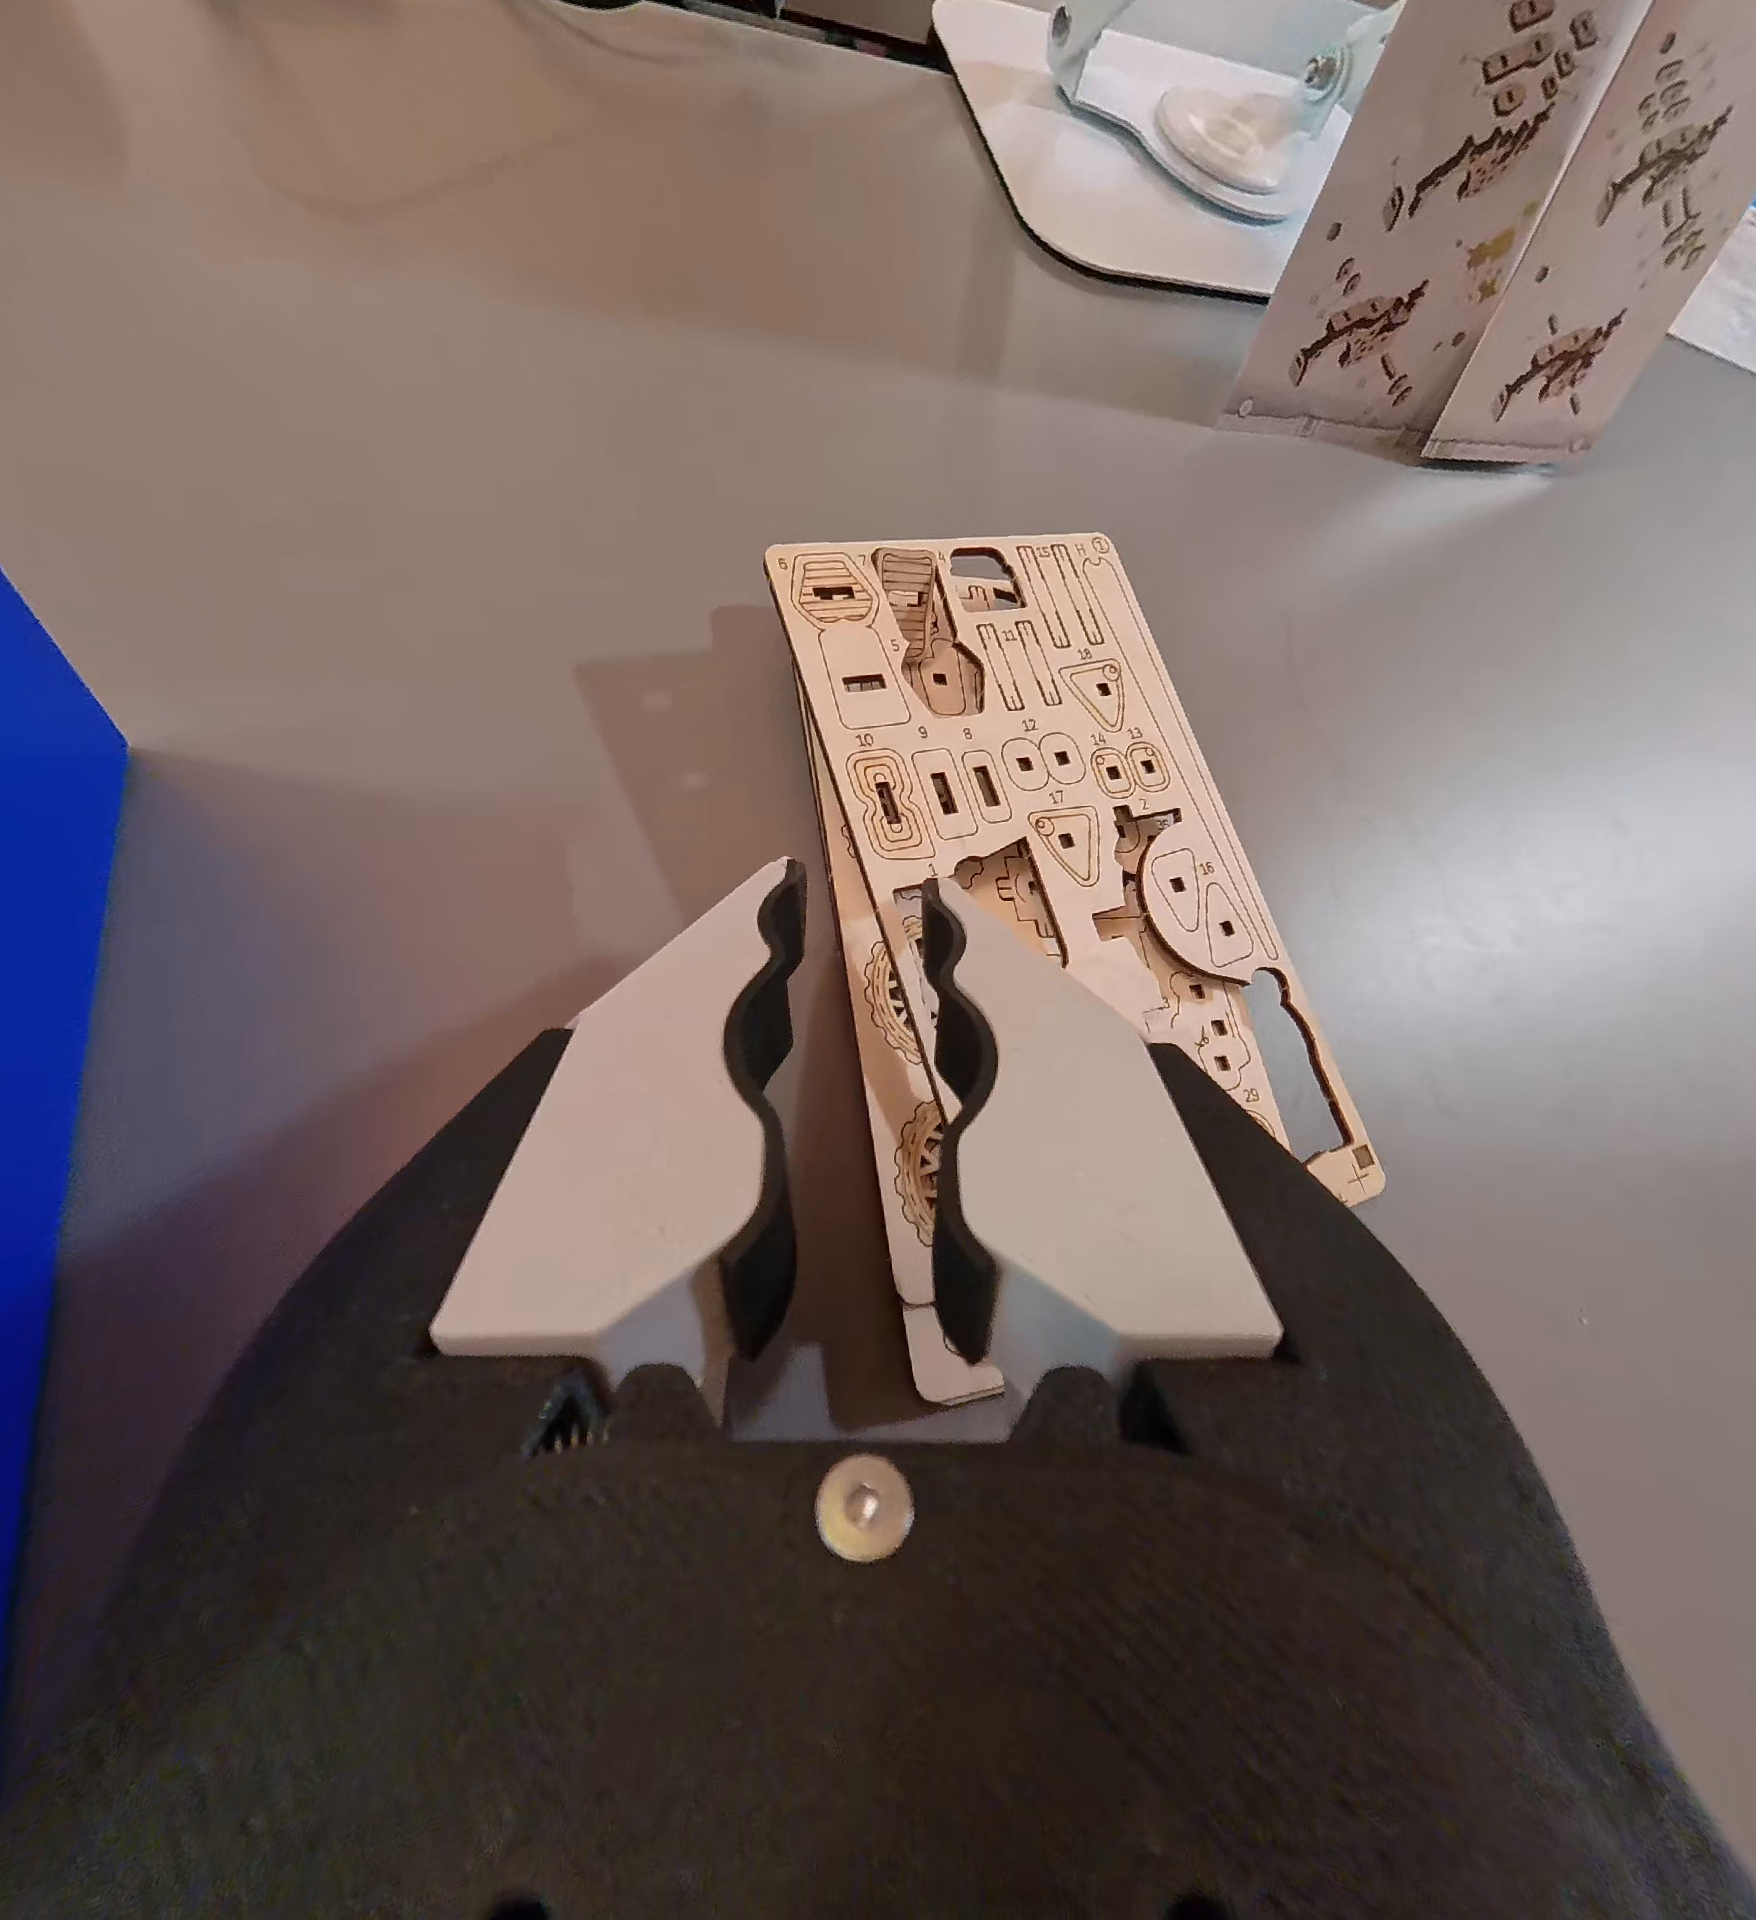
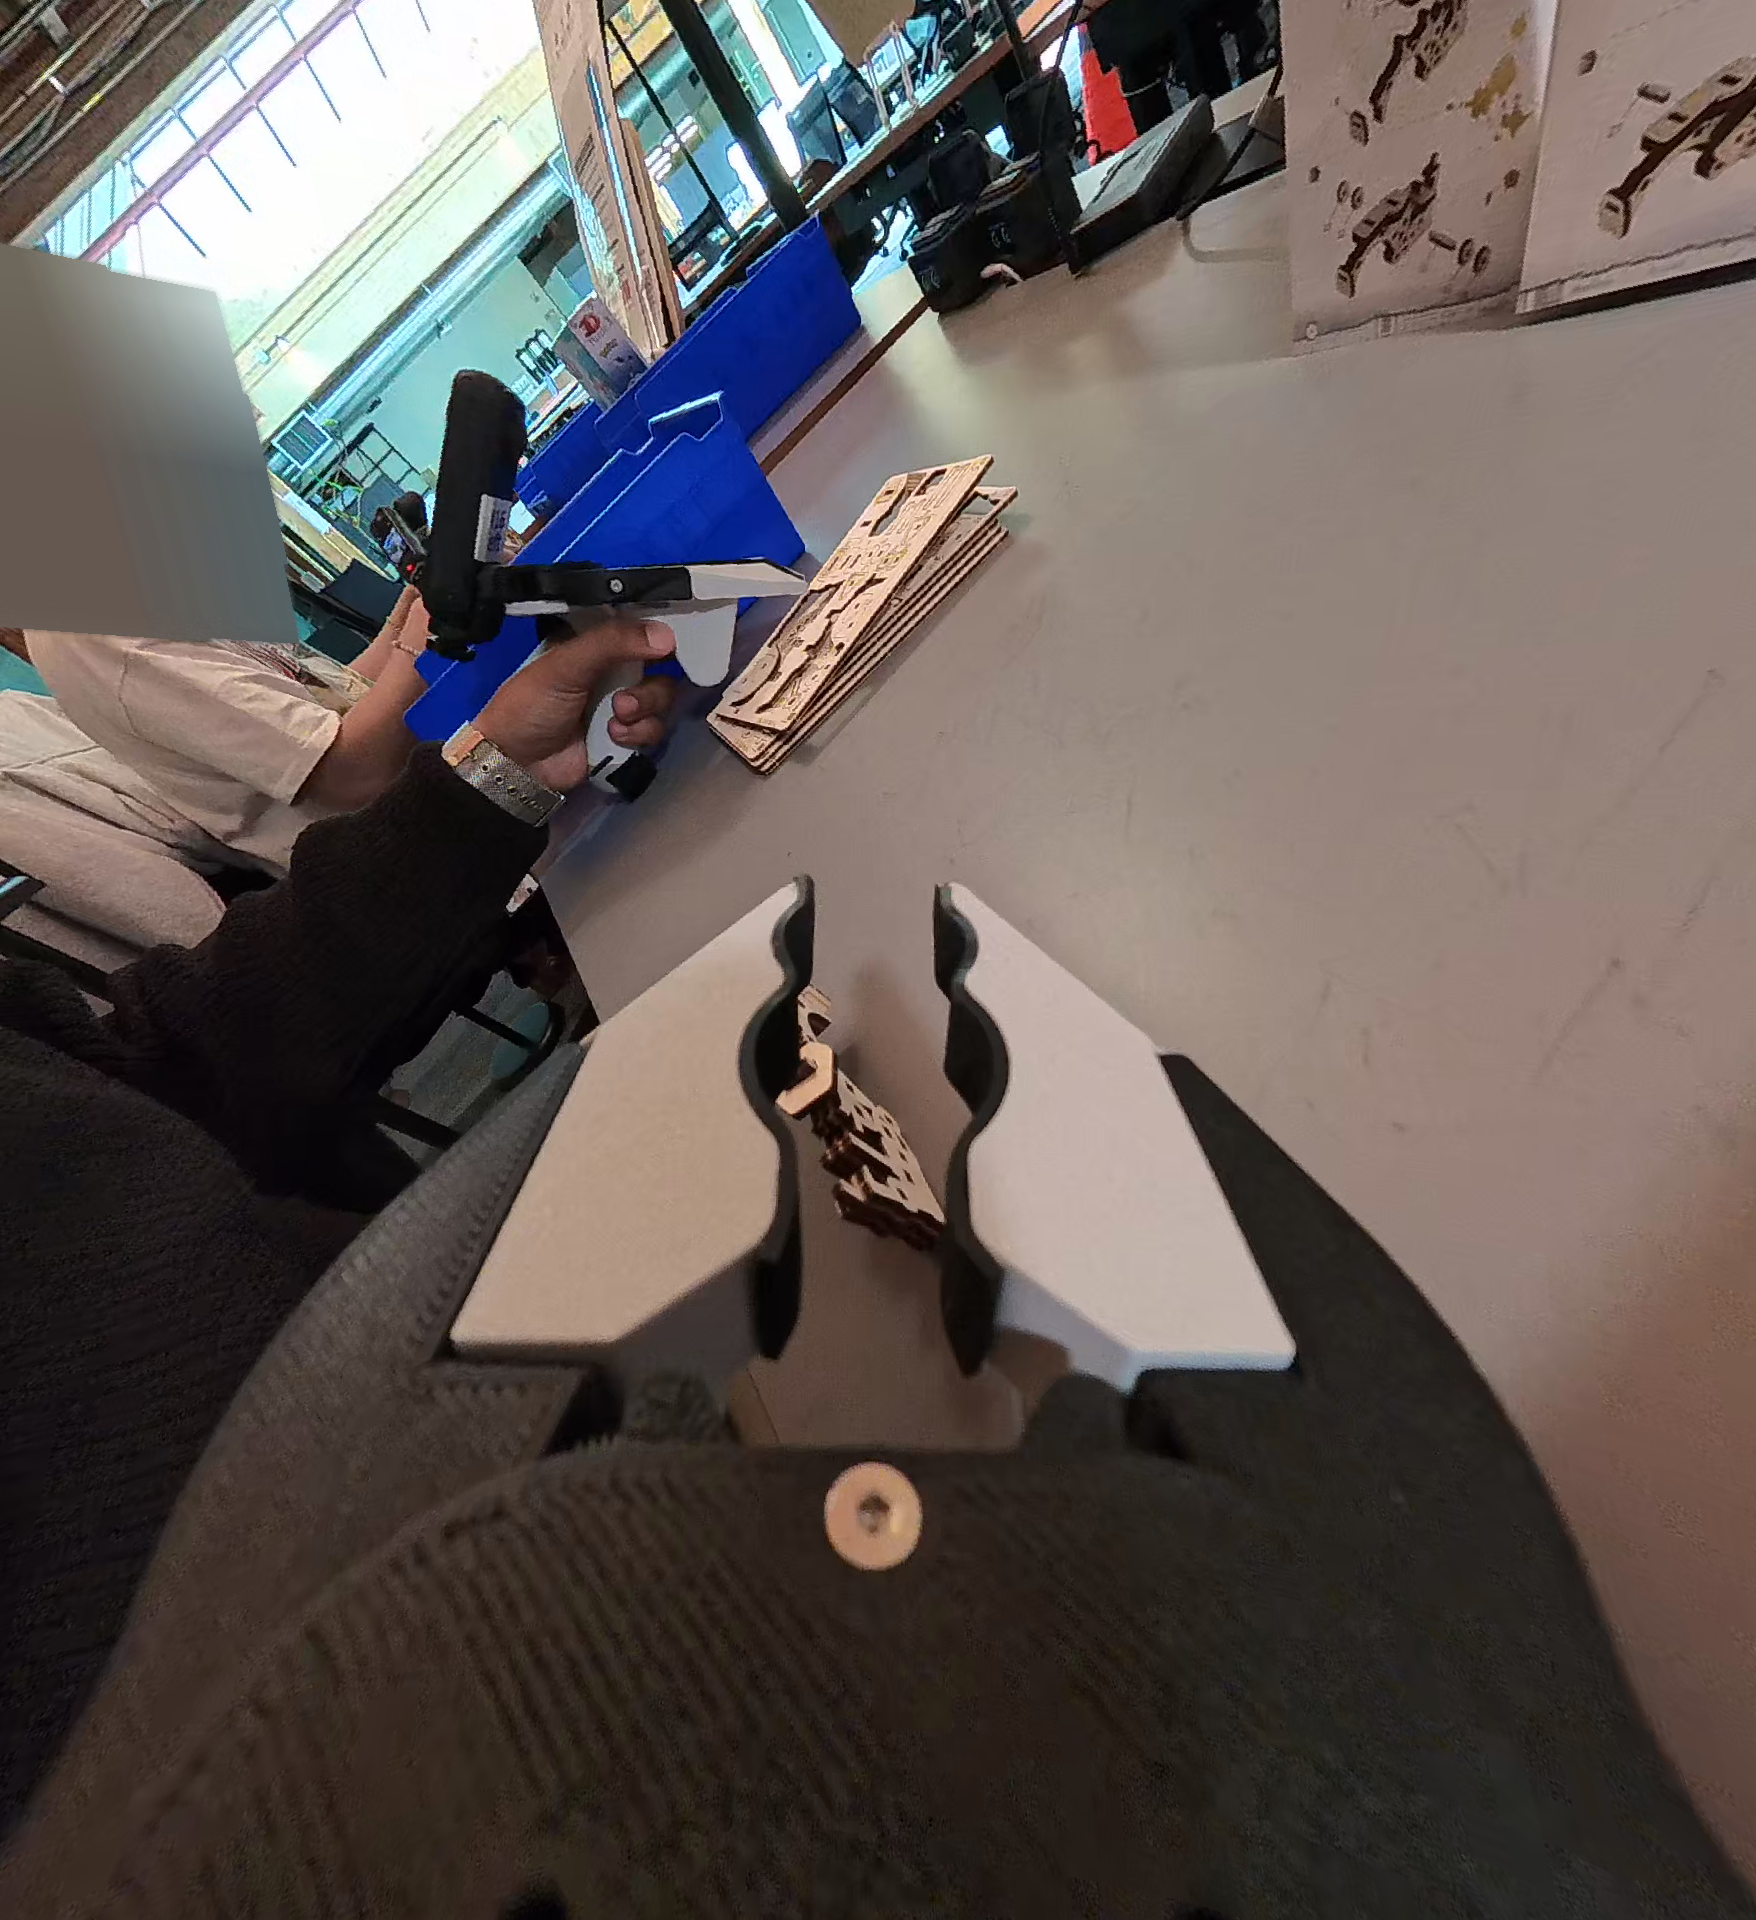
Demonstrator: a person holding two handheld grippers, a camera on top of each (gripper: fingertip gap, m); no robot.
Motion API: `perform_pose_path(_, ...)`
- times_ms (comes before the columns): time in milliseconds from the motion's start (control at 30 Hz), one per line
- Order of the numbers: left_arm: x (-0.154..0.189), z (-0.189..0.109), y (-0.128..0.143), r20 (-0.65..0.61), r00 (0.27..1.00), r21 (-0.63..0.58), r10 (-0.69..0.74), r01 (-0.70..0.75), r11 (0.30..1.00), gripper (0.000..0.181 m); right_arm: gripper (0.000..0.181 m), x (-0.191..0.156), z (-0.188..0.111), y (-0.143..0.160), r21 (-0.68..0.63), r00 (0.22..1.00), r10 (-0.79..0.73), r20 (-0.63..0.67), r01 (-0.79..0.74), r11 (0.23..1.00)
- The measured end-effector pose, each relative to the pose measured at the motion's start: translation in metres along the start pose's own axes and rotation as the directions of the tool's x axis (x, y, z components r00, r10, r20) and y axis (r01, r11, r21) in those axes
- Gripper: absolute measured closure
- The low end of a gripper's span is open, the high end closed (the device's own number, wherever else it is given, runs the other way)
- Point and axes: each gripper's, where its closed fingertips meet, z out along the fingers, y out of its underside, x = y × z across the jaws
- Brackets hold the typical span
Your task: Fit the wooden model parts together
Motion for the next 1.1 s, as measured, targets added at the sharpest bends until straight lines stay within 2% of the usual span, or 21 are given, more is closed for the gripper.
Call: perform_pose_path(1100, 0.0032, 0.0023, 0.004, -0.02, 1.0, -0.026, -0.001, 0.0, 1.0, 0.159, 0.159, -0.0013, 0.0001, 0.0009, -0.001, 0.999, 0.029, 0.018, -0.029, 1.0)
